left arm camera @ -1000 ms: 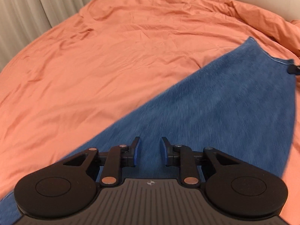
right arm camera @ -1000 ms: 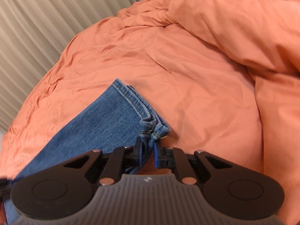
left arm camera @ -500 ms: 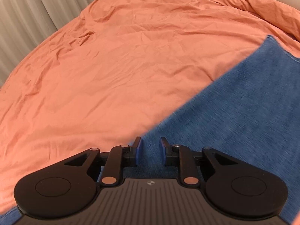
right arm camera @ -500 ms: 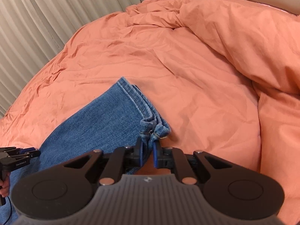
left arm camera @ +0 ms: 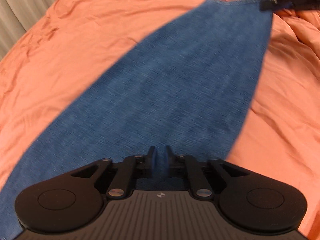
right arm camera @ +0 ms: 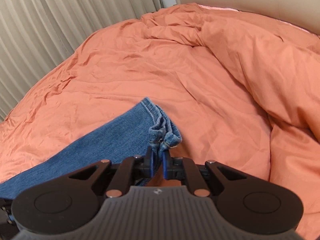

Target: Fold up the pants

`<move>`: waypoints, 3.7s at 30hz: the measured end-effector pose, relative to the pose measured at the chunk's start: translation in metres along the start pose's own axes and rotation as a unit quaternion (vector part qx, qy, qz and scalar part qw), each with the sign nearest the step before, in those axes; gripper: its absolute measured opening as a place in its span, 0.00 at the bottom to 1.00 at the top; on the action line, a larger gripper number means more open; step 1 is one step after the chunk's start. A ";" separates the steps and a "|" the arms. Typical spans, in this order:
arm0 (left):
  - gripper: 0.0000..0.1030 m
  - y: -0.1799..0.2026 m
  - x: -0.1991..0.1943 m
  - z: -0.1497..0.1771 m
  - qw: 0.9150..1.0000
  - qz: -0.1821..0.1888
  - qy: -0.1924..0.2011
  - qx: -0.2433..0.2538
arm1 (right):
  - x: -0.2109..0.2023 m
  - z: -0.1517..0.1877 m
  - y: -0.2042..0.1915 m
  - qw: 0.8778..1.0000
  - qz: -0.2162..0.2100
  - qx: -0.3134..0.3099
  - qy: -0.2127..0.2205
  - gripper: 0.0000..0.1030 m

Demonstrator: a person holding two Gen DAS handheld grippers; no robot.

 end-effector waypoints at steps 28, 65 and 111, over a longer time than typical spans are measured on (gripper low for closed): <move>0.39 -0.097 -0.087 0.119 0.992 -0.028 0.016 -0.122 | -0.136 0.023 -0.315 0.951 -0.076 -0.296 0.054 0.03; 0.68 -0.221 -0.018 0.159 0.894 0.168 0.087 -0.407 | 0.025 0.161 -0.357 0.933 -0.071 -0.338 -0.105 0.46; 0.44 -0.198 -0.098 0.215 0.957 -0.048 0.103 -0.268 | 0.027 0.179 -0.244 0.952 0.012 -0.290 -0.092 0.05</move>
Point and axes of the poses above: each gripper's, at about its wrist camera, not at the fingertips, and x roughly the way its jaws point, y to its right, z to its underside, the point moved 7 cm from there along x, roughly the way its jaws point, and after that the axes turned 9 degrees about -y, right-handed, at the moved point
